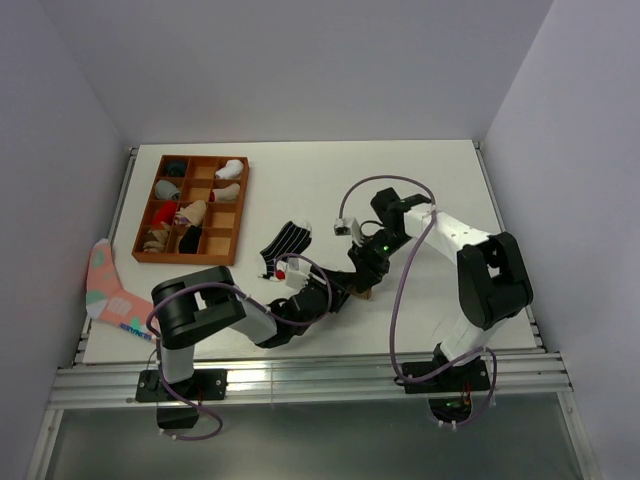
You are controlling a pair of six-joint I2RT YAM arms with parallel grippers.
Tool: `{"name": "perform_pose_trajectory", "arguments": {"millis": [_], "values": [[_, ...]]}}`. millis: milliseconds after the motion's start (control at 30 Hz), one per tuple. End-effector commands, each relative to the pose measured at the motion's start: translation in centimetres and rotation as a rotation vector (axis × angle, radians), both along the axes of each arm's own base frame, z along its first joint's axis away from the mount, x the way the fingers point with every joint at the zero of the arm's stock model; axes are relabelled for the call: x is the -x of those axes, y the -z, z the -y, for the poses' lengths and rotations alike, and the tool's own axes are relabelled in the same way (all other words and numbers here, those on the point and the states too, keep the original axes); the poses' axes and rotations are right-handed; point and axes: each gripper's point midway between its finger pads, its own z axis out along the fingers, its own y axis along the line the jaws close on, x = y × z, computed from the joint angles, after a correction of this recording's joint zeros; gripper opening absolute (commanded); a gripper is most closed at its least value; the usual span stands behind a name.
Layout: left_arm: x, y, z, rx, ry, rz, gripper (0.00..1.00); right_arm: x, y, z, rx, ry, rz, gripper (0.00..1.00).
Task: Roll the socks
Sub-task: Pick up the sock at the center of the board.
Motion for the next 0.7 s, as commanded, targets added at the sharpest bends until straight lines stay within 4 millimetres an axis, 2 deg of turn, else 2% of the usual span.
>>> {"name": "perform_pose_trajectory", "arguments": {"millis": [0, 200, 667], "values": [[-1.2, -1.6, -0.4, 0.028, -0.047, 0.024, 0.6, 2.6, -4.2, -2.4, -0.141, -0.052, -0.05, 0.18], [-1.5, -2.4, -0.7, 0.035, -0.062, 0.039, 0.6, 3.6, -4.4, -2.3, -0.146, -0.079, -0.049, 0.18], [-1.9, -2.5, -1.2, -0.038, -0.085, 0.035, 0.54, 5.4, -6.5, -2.4, -0.19, -0.142, -0.061, 0.18]]}}
